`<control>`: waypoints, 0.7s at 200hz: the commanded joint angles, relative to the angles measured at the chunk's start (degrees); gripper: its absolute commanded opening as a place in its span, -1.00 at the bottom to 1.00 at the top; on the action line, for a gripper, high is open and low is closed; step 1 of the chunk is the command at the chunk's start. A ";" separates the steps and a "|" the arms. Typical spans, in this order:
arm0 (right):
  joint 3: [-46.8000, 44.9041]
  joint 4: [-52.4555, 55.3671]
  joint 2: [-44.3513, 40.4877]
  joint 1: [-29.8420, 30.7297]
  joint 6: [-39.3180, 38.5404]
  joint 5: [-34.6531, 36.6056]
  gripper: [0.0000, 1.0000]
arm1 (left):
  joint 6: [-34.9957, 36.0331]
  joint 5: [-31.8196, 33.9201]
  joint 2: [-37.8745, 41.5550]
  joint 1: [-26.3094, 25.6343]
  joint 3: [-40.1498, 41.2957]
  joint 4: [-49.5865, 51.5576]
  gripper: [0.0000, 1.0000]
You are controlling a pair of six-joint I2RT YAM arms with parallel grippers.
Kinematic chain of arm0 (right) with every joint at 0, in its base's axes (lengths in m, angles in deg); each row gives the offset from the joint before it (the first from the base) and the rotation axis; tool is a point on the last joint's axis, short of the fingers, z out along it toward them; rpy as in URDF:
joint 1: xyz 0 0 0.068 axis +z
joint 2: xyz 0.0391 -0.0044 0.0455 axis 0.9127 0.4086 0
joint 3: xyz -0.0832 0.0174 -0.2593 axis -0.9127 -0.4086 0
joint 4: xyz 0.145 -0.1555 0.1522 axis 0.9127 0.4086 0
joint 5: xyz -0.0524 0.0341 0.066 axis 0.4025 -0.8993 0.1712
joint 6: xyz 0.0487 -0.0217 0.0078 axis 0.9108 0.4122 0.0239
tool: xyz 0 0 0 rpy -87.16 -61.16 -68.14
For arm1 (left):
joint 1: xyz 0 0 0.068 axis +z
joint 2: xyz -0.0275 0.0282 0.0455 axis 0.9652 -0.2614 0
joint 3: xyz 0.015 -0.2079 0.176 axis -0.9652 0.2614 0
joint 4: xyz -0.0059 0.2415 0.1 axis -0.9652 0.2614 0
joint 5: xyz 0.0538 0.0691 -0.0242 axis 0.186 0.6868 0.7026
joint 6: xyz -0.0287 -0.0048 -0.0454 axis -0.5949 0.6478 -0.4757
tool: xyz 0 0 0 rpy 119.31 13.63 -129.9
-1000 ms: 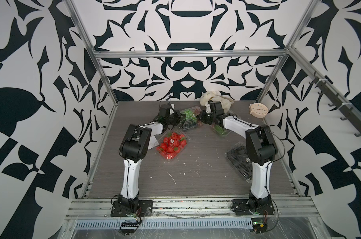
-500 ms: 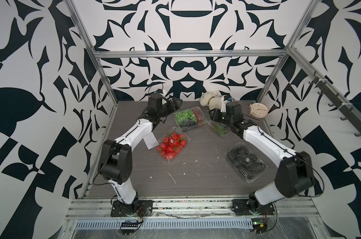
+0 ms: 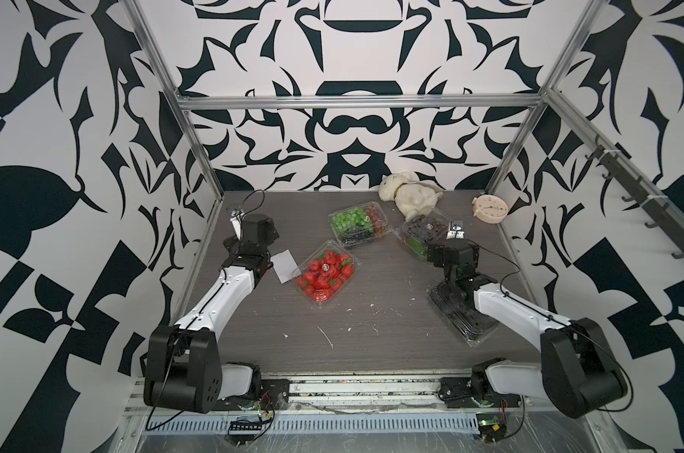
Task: Label fruit boxes
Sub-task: Reset both arms
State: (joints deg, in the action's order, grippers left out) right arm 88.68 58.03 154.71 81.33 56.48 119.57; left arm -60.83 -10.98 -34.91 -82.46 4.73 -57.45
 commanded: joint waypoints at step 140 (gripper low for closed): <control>-13.68 -35.61 13.19 -10.92 -2.67 -16.01 0.99 | 17.29 -14.84 -12.62 6.89 25.98 -51.77 0.99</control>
State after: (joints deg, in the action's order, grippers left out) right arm 73.01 15.54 166.56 70.05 55.12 107.07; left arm -43.83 -20.93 -46.56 -75.97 29.38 -102.32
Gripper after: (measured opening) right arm 0.995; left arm 0.994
